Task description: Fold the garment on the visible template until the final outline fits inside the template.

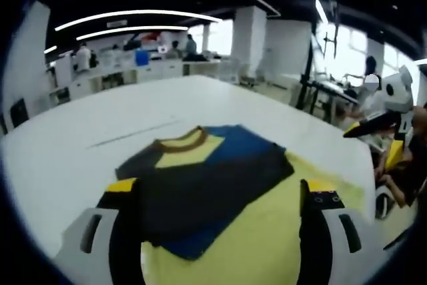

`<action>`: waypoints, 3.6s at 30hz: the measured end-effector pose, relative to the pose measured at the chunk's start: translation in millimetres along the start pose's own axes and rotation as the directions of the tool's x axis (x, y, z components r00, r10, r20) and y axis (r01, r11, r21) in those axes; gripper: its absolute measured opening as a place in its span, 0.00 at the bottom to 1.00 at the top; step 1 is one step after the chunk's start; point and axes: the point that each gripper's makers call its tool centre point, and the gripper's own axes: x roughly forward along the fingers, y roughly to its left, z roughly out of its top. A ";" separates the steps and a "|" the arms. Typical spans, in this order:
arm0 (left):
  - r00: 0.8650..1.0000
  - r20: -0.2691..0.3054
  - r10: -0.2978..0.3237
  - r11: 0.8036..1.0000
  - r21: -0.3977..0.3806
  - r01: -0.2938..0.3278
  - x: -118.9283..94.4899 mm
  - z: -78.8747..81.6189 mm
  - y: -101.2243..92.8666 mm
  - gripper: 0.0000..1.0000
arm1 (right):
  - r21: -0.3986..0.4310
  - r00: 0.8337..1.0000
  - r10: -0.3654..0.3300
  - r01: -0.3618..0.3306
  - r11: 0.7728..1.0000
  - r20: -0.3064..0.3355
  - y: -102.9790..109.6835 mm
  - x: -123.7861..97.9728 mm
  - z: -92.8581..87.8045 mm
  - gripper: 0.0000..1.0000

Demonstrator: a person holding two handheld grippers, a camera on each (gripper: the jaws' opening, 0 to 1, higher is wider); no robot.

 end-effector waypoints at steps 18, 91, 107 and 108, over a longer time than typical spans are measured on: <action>0.986 -0.018 0.167 0.986 0.002 -0.167 -32.3 -23.0 68.9 0.66 | -0.012 0.999 0.010 -0.011 1.000 -0.036 1.1 2.3 -17.3 0.98; 0.941 -0.213 0.262 0.964 0.104 -0.245 -17.5 -92.6 100.9 0.00 | 0.047 0.997 -0.023 0.026 0.999 -0.067 -3.0 5.3 -29.5 0.95; 0.930 -0.211 0.300 0.953 0.110 -0.282 -21.3 -93.8 118.9 0.00 | 0.050 0.997 -0.015 0.018 0.999 -0.077 -0.2 7.0 -32.0 0.95; 0.929 -0.212 0.303 0.951 0.124 -0.282 -22.0 -93.9 119.7 0.00 | 0.051 0.997 -0.014 0.018 0.999 -0.080 0.2 7.3 -33.6 0.95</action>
